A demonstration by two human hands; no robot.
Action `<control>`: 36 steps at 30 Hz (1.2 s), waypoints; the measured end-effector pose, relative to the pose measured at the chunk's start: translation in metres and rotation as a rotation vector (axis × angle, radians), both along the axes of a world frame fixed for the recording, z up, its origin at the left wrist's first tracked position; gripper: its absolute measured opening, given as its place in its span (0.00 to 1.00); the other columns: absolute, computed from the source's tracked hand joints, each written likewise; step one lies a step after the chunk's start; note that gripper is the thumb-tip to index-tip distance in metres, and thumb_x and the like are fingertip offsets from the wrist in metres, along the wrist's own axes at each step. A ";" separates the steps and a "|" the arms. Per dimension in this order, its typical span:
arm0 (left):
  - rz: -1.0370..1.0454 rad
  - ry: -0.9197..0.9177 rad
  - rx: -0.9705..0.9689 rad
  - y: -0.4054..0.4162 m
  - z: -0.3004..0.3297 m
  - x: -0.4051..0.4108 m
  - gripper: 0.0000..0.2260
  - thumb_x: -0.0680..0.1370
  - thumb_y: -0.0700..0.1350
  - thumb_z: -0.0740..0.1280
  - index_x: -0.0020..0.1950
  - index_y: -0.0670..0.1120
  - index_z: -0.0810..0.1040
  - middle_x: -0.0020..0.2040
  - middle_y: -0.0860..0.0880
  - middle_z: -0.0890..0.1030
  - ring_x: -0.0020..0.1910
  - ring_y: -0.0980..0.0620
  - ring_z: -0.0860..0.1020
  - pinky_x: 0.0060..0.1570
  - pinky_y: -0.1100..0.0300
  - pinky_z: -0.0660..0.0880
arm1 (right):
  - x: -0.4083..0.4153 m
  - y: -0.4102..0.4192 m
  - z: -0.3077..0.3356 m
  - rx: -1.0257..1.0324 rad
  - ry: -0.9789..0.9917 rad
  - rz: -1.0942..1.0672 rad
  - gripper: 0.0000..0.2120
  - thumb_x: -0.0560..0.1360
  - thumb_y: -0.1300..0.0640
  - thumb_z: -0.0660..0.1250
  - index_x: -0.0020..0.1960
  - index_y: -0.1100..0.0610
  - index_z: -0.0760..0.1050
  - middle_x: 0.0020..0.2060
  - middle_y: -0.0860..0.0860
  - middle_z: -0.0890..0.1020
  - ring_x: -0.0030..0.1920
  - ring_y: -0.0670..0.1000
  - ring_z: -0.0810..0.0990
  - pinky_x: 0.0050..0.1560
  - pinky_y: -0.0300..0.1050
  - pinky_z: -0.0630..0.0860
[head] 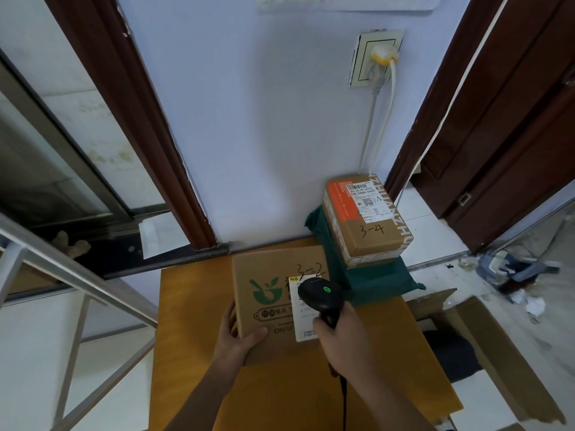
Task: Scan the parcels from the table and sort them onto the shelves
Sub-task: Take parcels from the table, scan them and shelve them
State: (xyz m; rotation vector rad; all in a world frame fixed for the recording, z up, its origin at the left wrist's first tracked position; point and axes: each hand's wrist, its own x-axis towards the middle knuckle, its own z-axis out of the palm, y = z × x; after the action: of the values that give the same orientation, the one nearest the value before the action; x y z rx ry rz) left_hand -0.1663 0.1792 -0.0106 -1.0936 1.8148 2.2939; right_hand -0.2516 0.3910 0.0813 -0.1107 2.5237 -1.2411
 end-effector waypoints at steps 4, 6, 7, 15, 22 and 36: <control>-0.004 0.003 -0.013 0.002 0.000 0.003 0.61 0.52 0.59 0.89 0.81 0.62 0.61 0.70 0.51 0.78 0.65 0.44 0.80 0.53 0.41 0.85 | 0.004 -0.001 -0.002 0.014 -0.054 0.007 0.07 0.75 0.58 0.70 0.48 0.52 0.72 0.37 0.50 0.78 0.32 0.44 0.78 0.32 0.35 0.73; -0.004 0.015 -0.013 0.003 0.001 0.005 0.62 0.52 0.59 0.88 0.81 0.62 0.61 0.69 0.50 0.78 0.65 0.44 0.80 0.51 0.43 0.85 | 0.006 0.001 -0.002 0.003 -0.066 -0.001 0.07 0.75 0.58 0.70 0.48 0.52 0.72 0.35 0.50 0.78 0.31 0.44 0.78 0.32 0.36 0.74; -0.005 0.022 -0.020 0.003 0.002 0.005 0.62 0.52 0.59 0.88 0.81 0.61 0.61 0.69 0.50 0.79 0.64 0.44 0.80 0.50 0.44 0.85 | 0.007 0.001 -0.002 -0.004 -0.071 -0.005 0.07 0.75 0.58 0.70 0.47 0.52 0.72 0.35 0.50 0.78 0.31 0.46 0.78 0.33 0.37 0.76; -0.016 0.051 -0.086 0.001 0.008 0.006 0.60 0.54 0.58 0.87 0.81 0.63 0.61 0.68 0.53 0.78 0.64 0.46 0.81 0.53 0.43 0.85 | 0.019 0.000 0.006 -0.080 -0.058 -0.023 0.07 0.76 0.60 0.70 0.48 0.53 0.72 0.33 0.49 0.77 0.27 0.43 0.76 0.29 0.34 0.72; -0.005 0.070 -0.092 -0.005 0.008 0.011 0.60 0.54 0.58 0.87 0.81 0.63 0.61 0.69 0.53 0.78 0.64 0.46 0.81 0.55 0.43 0.84 | 0.027 -0.002 0.009 -0.114 -0.072 -0.043 0.09 0.76 0.61 0.70 0.51 0.51 0.73 0.36 0.50 0.78 0.28 0.42 0.76 0.28 0.32 0.72; -0.002 0.110 -0.103 -0.033 0.015 0.043 0.59 0.56 0.56 0.87 0.81 0.61 0.61 0.69 0.52 0.78 0.65 0.47 0.80 0.54 0.46 0.85 | 0.063 -0.020 0.036 -0.099 -0.095 -0.051 0.07 0.76 0.60 0.69 0.48 0.51 0.73 0.32 0.51 0.77 0.26 0.43 0.76 0.29 0.36 0.75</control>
State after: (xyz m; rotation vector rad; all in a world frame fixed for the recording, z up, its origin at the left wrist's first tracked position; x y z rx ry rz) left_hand -0.1236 0.1459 0.0040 -0.9955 1.9924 2.3269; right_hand -0.1887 0.3714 0.1170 -0.0101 2.3985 -1.3584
